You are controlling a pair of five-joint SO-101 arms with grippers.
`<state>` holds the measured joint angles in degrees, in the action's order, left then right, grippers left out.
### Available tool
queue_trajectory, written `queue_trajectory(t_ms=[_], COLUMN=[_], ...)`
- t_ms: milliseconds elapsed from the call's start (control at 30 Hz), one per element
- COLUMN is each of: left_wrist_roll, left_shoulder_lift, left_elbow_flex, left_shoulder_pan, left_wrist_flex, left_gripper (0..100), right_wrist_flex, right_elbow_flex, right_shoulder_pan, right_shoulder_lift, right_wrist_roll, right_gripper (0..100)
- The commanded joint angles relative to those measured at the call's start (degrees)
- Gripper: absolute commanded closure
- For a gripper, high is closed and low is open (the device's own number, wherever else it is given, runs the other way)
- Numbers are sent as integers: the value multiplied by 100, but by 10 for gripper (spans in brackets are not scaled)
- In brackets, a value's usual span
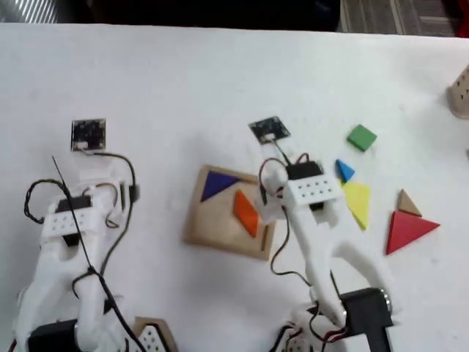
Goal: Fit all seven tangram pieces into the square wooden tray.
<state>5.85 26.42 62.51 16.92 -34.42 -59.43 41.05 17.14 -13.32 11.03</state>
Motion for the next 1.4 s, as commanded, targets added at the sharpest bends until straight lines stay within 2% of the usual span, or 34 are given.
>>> queue_trajectory(t_ms=[0, 367, 567, 667, 833, 1067, 1367], left_wrist_roll=[-44, -70, -44, -53, -44, -44, -44], left_shoulder_lift=[13, 13, 13, 13, 13, 13, 13], left_elbow_flex=[-123, -123, -149, -149, -149, -141, -141], left_shoulder_pan=[22, 13, -4, 4, 13, 22, 22], left_wrist_flex=[0, -167, -123, -123, -123, -123, -123], left_gripper=[744, 762, 987, 945, 978, 977, 977], right_wrist_flex=[681, 1411, 1560, 1736, 2000, 1429, 1200], right_elbow_flex=[149, 466, 422, 431, 316, -281, -343], right_shoulder_pan=[-84, 374, 374, 356, 391, 426, 1200], right_shoulder_lift=[-251, -242, -242, -189, 391, 1138, 1068], right_wrist_roll=[-360, -457, -457, -457, -422, -413, -404], right_gripper=[981, 981, 981, 981, 981, 981, 981])
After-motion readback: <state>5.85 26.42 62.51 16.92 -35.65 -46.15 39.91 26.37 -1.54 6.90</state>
